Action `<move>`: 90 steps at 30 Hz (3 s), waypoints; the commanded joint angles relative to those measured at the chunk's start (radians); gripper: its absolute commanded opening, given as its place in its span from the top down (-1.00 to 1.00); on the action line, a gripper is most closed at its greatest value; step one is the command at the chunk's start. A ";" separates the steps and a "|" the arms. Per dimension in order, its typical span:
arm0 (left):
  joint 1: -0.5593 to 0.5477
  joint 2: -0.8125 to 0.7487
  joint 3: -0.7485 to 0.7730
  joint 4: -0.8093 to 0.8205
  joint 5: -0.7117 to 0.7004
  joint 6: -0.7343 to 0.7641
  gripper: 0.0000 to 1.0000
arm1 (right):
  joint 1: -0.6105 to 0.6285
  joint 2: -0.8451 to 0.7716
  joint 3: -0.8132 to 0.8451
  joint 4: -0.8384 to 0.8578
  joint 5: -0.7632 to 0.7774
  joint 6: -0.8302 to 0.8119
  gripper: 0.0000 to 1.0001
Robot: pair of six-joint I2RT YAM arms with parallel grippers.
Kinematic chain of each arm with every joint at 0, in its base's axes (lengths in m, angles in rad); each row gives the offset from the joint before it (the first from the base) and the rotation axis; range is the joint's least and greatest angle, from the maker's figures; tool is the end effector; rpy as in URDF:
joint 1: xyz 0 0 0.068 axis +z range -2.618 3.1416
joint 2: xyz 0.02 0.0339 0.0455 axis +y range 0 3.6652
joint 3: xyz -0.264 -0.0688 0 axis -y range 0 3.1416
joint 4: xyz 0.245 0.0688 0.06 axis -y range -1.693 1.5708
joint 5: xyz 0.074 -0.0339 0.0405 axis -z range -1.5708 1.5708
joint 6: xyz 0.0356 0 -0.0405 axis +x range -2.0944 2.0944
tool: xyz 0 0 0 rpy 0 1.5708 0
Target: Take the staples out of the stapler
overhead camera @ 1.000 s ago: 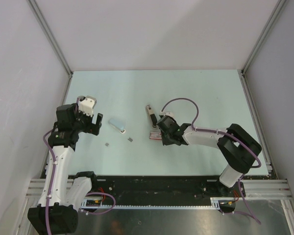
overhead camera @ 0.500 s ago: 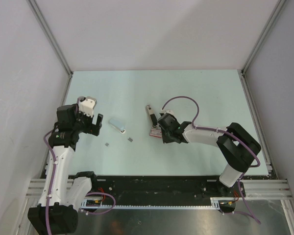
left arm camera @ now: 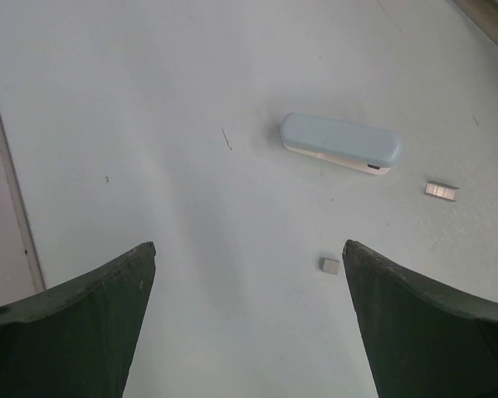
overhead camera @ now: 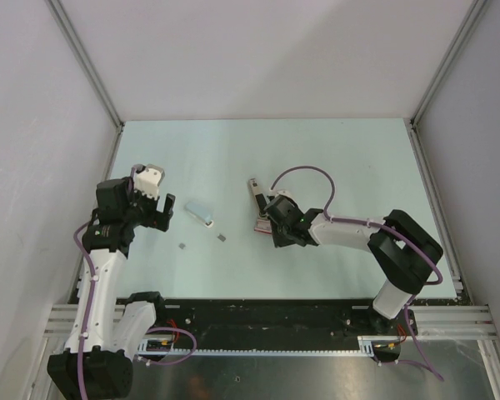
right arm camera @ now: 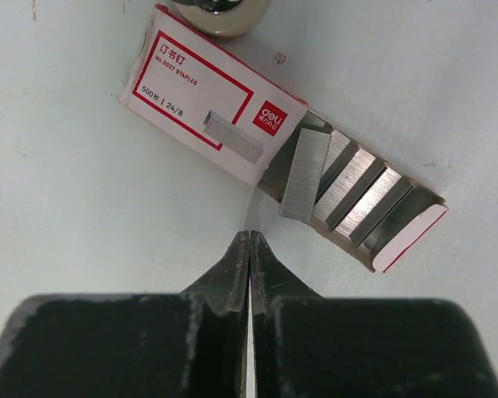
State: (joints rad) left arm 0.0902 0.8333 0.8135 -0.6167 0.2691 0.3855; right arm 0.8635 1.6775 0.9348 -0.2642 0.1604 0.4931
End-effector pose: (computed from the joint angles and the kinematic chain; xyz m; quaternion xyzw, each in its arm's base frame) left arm 0.1759 0.0064 0.2997 0.1899 0.8663 -0.0113 0.4619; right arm 0.2171 0.2453 0.1623 -0.1544 0.9452 0.1141 0.2642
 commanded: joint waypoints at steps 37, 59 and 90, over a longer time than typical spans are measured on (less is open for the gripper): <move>0.003 0.017 0.007 0.004 0.048 0.016 -0.99 | -0.072 -0.189 0.093 0.003 -0.091 -0.046 0.75; -0.240 0.021 -0.081 0.003 0.103 0.181 -0.99 | 0.140 -0.003 0.283 -0.006 0.043 -0.129 0.16; -0.648 0.727 0.092 0.091 -0.022 0.775 -0.96 | -0.074 -0.595 -0.166 0.109 -0.015 -0.011 0.25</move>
State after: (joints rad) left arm -0.5480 1.5379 0.8791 -0.5392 0.2573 1.0252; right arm 0.8032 1.1046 0.7704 -0.1818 0.1703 0.5003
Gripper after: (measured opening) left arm 0.991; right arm 0.390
